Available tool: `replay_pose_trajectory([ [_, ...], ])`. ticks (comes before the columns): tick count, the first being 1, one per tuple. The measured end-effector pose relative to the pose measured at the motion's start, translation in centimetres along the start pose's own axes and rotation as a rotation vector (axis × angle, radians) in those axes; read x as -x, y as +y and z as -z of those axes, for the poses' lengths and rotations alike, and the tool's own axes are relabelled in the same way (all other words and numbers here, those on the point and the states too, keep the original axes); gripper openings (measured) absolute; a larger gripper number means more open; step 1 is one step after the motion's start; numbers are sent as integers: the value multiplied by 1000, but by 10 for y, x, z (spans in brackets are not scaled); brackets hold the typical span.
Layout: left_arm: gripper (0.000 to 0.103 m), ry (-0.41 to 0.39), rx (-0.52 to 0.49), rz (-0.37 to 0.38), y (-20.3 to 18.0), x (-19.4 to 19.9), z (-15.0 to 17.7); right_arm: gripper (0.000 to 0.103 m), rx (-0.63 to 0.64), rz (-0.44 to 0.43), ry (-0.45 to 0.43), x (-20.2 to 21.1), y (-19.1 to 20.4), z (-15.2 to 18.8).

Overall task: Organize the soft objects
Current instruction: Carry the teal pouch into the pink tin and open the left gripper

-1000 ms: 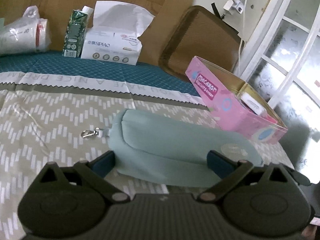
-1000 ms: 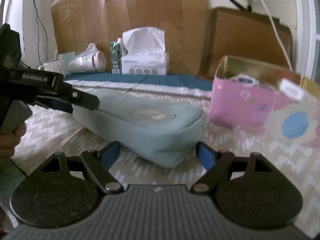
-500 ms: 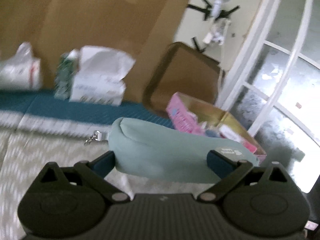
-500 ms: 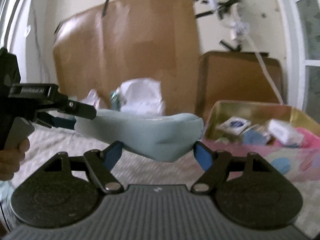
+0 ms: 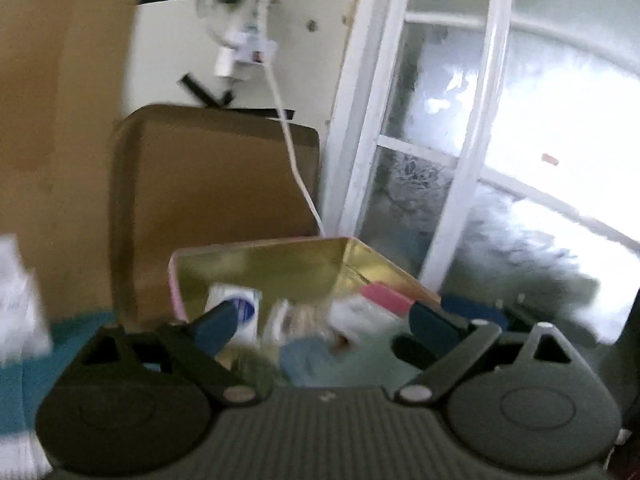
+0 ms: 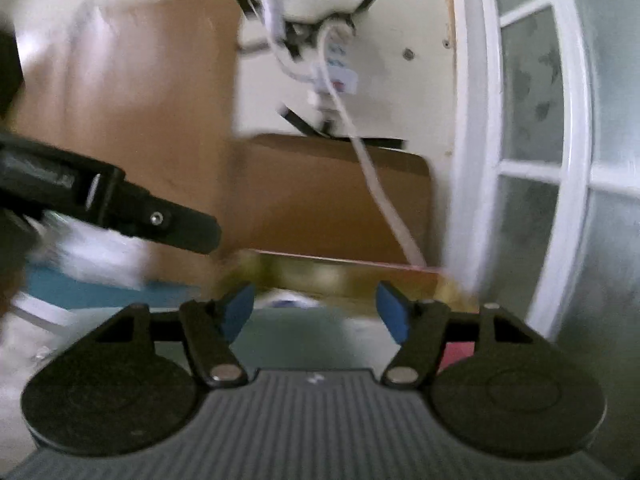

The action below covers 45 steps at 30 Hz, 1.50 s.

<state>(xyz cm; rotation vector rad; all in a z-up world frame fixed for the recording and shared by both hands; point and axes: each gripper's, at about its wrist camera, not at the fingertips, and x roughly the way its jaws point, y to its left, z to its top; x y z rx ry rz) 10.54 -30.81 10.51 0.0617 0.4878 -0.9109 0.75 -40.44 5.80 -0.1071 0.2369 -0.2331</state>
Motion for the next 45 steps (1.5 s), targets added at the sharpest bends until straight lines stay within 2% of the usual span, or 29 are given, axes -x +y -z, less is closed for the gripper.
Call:
replay_pose_trajectory([
  [1,91,20,6,-21,-1,-16,-3,70,8,25,33,-11,-5,-4],
  [2,89,57,42,-35,3,-27,-5,69,-14,13,45,-12,-14,-7],
  [4,90,74,127,8,16,-29,-1,69,-50,-42,-9,6,-32,-10],
  [6,91,48,129,-2,23,-18,8,69,-78,-63,-30,27,-45,-4],
  [7,92,42,130,-16,27,-9,14,69,-117,-99,-32,38,-53,1],
  [10,99,30,191,20,47,26,35,70,-239,-220,-10,64,-71,23],
  [13,102,10,206,2,54,67,51,70,-260,-196,17,84,-68,46],
  [17,103,87,200,19,52,89,78,71,-331,-185,63,97,-62,67],
  [19,103,131,172,29,46,87,90,76,-343,-193,86,98,-59,74],
  [21,103,167,141,15,39,77,100,77,-339,-202,131,95,-55,79],
  [23,99,203,156,36,37,62,110,77,-337,-224,175,88,-49,85],
  [25,66,252,166,62,35,45,122,59,-336,-247,234,78,-39,91],
  [26,65,301,179,67,33,36,126,46,-290,-209,231,79,-32,89],
  [27,65,316,192,52,31,35,128,39,-256,-198,219,85,-30,85],
  [29,65,280,204,74,29,49,119,36,-280,-216,134,101,-40,67],
  [32,67,149,191,125,29,73,80,35,-307,-240,8,109,-65,29],
  [34,80,69,156,120,24,72,49,35,-273,-203,-15,90,-71,4],
  [36,82,30,95,66,21,50,21,36,-253,-161,25,52,-76,-16],
  [38,85,44,81,-8,24,14,2,38,-284,-117,91,6,-84,-29],
  [40,88,95,79,-44,32,-27,-10,45,-283,-58,166,-37,-88,-35],
  [41,88,119,83,-92,35,-44,-13,45,-273,-26,191,-50,-89,-34],
  [43,86,159,111,-160,44,-61,-11,45,-299,-4,198,-53,-93,-30],
  [45,87,139,153,-117,49,-50,-3,45,-353,-52,145,-34,-97,-22],
])
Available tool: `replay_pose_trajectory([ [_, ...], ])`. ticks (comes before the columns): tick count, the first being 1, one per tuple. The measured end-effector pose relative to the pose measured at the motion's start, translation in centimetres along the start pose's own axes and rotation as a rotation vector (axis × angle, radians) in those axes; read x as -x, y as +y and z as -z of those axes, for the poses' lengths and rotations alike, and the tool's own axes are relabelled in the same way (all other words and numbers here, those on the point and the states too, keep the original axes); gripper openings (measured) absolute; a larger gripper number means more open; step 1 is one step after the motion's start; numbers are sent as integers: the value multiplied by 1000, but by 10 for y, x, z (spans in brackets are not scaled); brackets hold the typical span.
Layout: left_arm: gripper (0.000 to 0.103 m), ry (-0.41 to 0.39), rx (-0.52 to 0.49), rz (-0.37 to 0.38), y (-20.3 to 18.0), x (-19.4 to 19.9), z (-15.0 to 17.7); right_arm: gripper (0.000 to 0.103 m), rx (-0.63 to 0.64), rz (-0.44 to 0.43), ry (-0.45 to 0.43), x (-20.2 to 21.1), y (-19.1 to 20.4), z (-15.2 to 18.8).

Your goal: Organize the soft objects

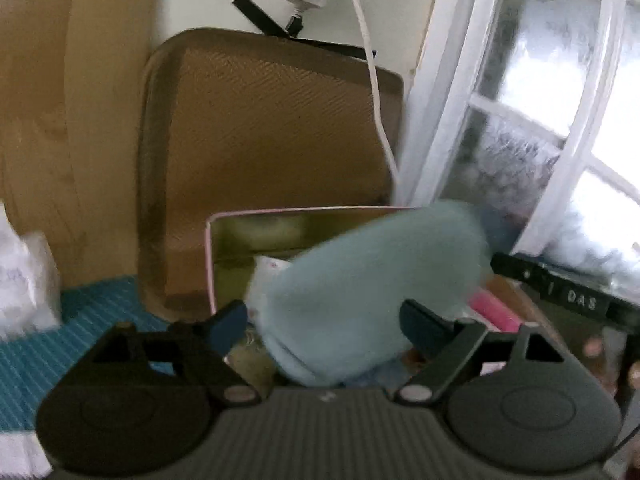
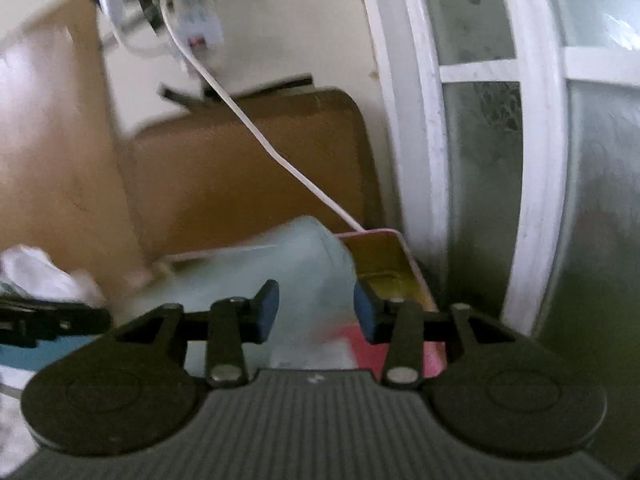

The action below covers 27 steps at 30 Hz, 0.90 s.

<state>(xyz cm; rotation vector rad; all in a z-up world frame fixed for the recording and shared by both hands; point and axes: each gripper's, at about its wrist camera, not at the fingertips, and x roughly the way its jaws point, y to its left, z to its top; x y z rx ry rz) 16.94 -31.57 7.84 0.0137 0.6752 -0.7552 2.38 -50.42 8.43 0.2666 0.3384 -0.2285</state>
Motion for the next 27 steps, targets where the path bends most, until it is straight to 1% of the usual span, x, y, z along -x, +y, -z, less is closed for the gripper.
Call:
replay_pose_trajectory([
  [1,88,-18,1,17,3,8,6,45,-10,-20,-27,13,0,7],
  [4,88,-48,-29,-24,4,26,19,45,-44,-44,-71,40,5,27],
  [6,88,-59,-36,-32,2,40,28,45,-79,-66,-101,61,9,40],
  [8,89,-69,-45,-48,-2,59,36,45,-100,-64,-136,73,20,48],
  [10,95,-78,-56,-76,-3,75,44,45,-109,-58,-166,81,34,54],
  [13,99,-81,-76,-128,-9,93,59,46,-134,-57,-188,99,54,68],
  [15,103,-77,-77,-155,-9,107,70,48,-153,-57,-183,110,66,78],
  [18,103,-71,-56,-186,-6,124,84,49,-151,-53,-139,122,83,92],
  [21,103,-69,-32,-207,1,142,101,51,-122,-60,-85,131,101,106],
  [24,103,-70,-33,-247,7,161,119,55,-114,-78,-53,140,116,115],
  [27,103,-71,-38,-280,12,177,133,56,-115,-96,-31,148,129,121],
])
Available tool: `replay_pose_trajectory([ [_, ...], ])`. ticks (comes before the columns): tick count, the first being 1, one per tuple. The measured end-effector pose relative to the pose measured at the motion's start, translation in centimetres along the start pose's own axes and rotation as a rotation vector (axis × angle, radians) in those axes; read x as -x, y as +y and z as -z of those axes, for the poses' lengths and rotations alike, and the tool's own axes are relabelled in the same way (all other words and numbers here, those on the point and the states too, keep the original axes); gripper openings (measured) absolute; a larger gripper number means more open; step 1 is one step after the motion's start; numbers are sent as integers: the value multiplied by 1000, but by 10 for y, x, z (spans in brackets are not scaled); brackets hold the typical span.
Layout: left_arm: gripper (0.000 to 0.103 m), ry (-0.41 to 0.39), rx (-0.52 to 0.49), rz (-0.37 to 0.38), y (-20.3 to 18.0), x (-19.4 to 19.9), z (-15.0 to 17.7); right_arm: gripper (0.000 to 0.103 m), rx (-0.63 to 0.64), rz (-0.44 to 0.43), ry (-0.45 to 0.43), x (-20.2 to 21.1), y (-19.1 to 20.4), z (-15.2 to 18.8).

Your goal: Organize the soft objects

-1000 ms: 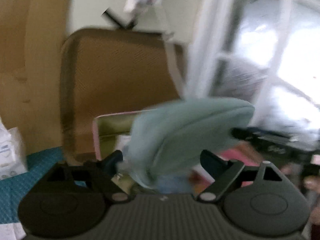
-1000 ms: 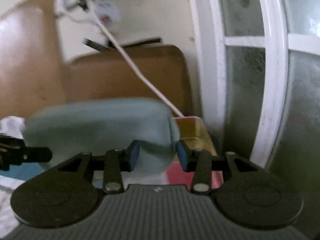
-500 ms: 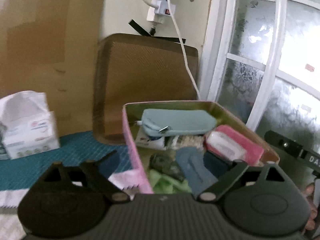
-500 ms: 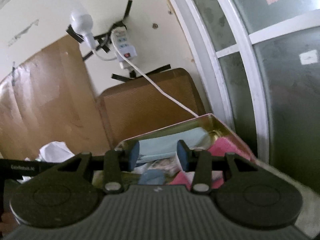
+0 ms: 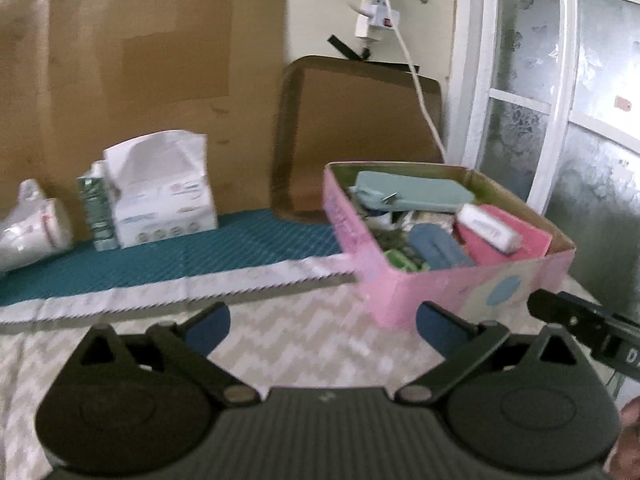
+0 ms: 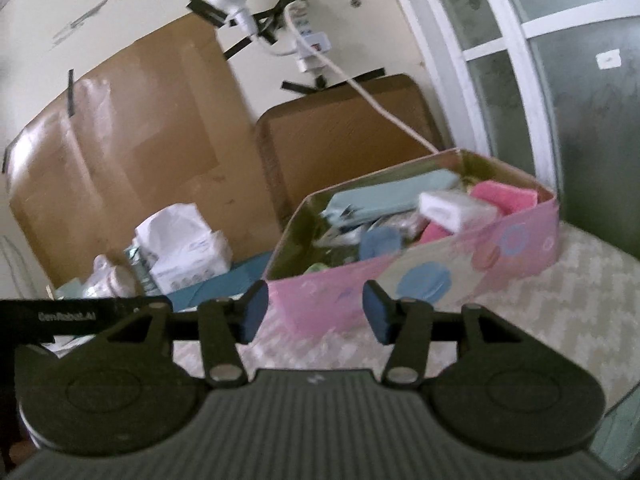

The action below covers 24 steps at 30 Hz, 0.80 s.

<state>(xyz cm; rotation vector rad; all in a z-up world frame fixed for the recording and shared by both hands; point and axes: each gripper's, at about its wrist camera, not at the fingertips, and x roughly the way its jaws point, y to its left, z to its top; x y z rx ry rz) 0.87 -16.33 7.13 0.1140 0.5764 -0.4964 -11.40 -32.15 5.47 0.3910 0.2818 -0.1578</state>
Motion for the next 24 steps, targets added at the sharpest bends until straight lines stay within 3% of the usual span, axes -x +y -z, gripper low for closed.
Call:
replay_pose_trajectory([
  [10,103,-18,28,-49,34,39,41,70,-89,-41,29,21,30,20],
  [18,103,-56,103,-103,72,68,57,73,-70,-68,51,21,56,28],
  [24,103,-96,76,-168,82,90,61,74,-57,-103,46,26,71,31],
])
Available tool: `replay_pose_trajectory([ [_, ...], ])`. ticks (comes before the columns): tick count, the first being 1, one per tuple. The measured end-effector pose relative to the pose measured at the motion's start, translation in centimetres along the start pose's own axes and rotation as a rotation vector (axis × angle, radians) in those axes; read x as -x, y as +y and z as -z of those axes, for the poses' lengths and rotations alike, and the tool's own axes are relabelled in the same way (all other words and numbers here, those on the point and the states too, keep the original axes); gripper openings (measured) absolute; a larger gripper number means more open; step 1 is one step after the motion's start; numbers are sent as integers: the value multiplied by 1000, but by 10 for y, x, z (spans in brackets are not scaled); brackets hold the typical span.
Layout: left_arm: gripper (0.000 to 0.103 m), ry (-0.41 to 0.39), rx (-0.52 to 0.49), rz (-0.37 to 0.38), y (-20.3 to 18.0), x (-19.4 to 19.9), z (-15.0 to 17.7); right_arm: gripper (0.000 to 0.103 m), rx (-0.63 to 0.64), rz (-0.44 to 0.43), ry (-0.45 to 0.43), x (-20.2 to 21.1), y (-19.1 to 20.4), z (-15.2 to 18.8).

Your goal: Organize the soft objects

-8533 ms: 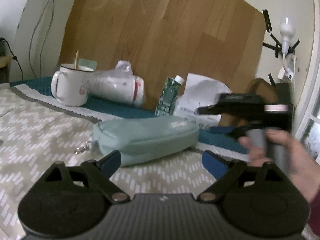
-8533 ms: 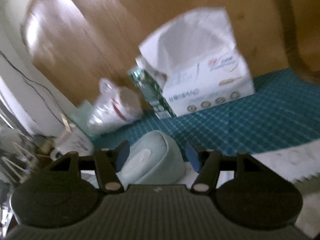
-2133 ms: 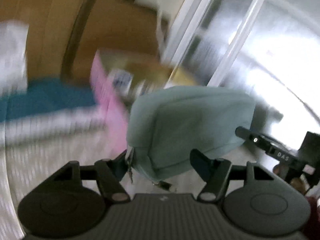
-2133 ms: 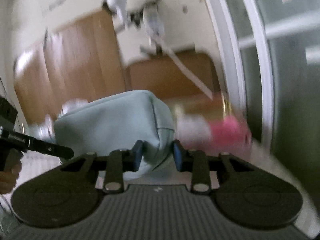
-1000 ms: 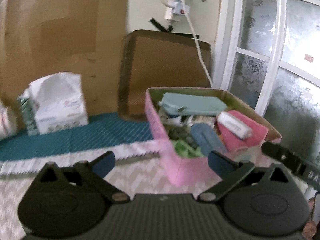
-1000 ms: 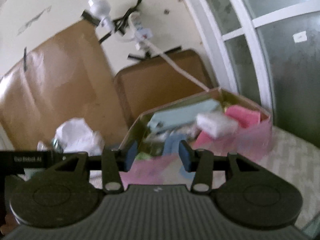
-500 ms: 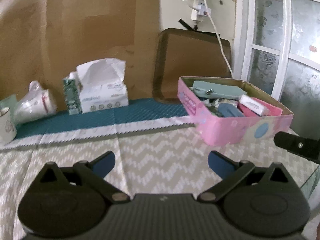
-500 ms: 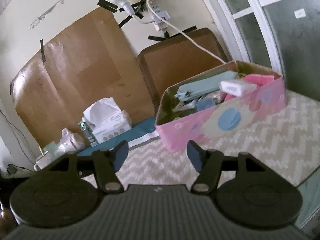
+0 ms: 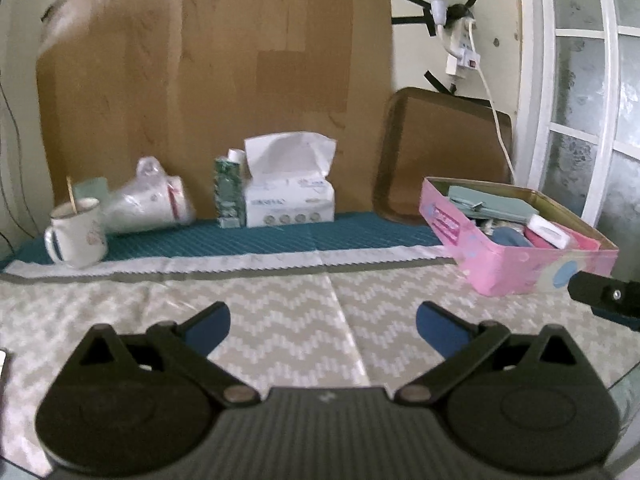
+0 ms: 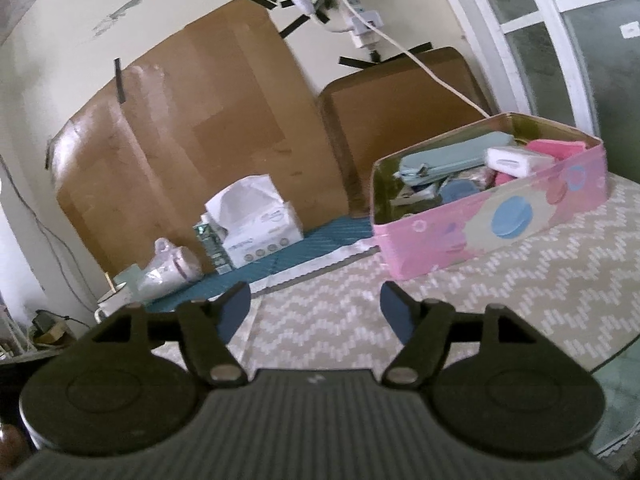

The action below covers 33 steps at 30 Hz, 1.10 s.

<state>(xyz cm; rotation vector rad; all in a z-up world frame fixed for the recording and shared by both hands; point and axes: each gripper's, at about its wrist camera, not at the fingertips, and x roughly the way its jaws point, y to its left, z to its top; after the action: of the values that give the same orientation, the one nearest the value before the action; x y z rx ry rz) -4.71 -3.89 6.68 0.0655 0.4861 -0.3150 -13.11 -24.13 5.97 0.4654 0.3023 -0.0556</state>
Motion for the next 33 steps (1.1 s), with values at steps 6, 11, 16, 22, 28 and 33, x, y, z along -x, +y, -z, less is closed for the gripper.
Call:
replay_pose_trajectory([
  [6,103,-3,-32,-24,-1,11,4,77,5,-13,-6,3,5,4],
  [11,103,22,-67,-12,-14,7,5,84,-3,7,-16,4,-1,4],
  [16,103,48,-88,0,-28,0,8,87,-20,32,-23,4,-12,3],
  [22,103,68,-140,-29,-49,-11,11,87,-48,54,-7,-2,-28,7],
  [28,103,84,-155,-10,-65,-26,10,88,-44,78,-21,-2,-42,6],
  [33,103,94,-175,-3,-79,-38,8,88,-59,95,-34,-3,-54,5],
])
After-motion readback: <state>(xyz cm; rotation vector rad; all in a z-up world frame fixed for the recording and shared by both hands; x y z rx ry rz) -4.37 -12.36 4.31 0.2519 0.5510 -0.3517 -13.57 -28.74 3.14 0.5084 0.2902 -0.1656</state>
